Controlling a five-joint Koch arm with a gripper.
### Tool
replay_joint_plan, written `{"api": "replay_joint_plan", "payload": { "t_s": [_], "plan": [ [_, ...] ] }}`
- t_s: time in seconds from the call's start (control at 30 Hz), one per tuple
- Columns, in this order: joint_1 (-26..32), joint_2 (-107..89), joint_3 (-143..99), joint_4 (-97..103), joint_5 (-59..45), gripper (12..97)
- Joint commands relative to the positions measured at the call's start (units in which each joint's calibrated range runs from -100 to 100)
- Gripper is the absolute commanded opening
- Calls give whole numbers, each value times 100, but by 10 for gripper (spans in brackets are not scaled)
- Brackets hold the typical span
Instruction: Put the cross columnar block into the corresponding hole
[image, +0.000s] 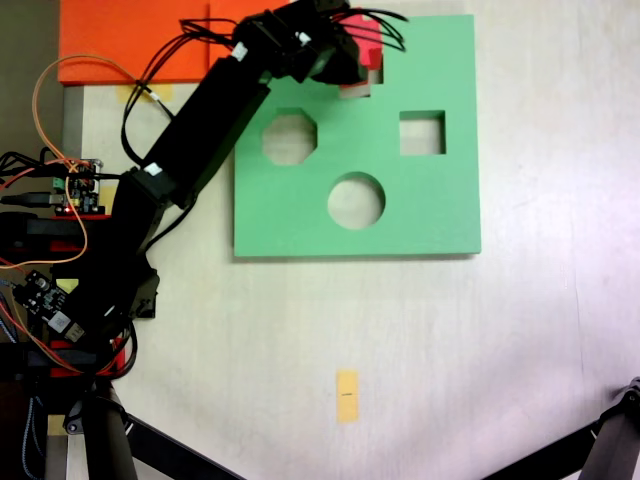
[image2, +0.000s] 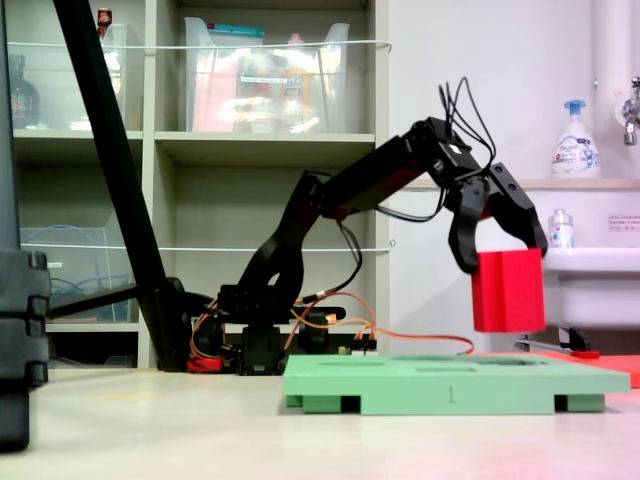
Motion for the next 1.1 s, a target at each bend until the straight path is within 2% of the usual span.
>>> {"api": "replay_joint_plan", "payload": {
  "t_s": [0.0, 1.07],
  "plan": [
    [-29, -8, 518, 503, -29, 392],
    [73, 760, 518, 619, -29, 423]
  ]
}}
